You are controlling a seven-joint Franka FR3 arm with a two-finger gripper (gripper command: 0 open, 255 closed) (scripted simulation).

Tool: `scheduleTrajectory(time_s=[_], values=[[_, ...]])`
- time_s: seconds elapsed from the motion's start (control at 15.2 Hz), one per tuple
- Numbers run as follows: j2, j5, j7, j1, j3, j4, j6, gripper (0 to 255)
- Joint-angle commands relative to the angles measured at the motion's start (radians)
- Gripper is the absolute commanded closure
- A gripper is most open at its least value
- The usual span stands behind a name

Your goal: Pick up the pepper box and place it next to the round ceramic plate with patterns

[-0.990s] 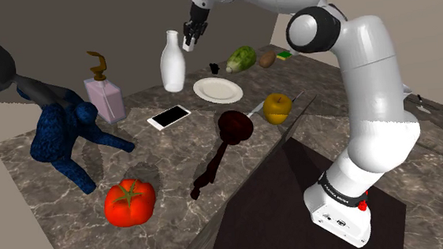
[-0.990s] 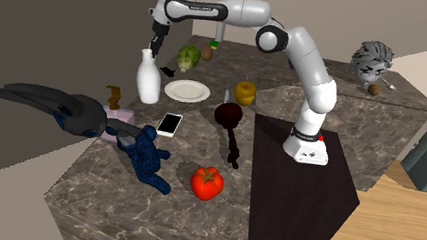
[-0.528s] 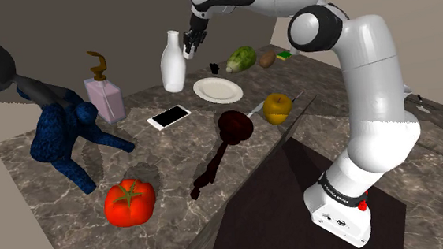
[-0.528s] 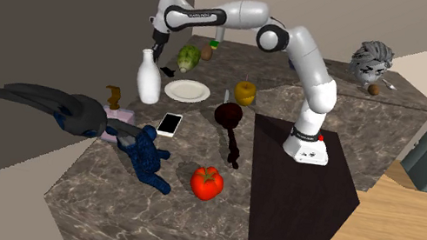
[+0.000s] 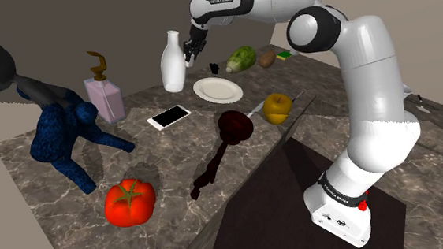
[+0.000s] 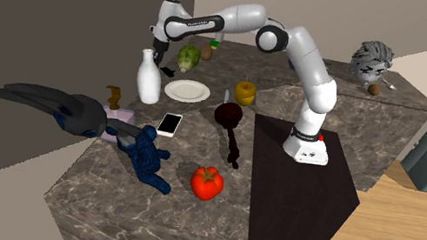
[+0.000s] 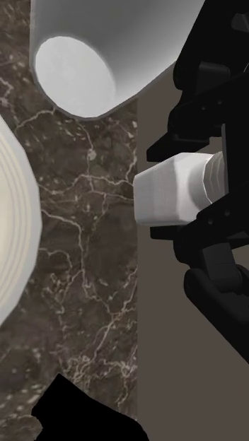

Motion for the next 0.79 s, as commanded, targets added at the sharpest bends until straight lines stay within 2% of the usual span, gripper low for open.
scheduleTrajectory(time_s=[0.0,0.53,0.73], values=[[0.005,0.000,0.000,0.001,0.000,-0.020,0.026,255],[0.037,0.000,-0.005,0.001,-0.001,-0.074,0.112,255],[0.039,0.000,-0.005,0.001,-0.001,-0.076,0.116,255]])
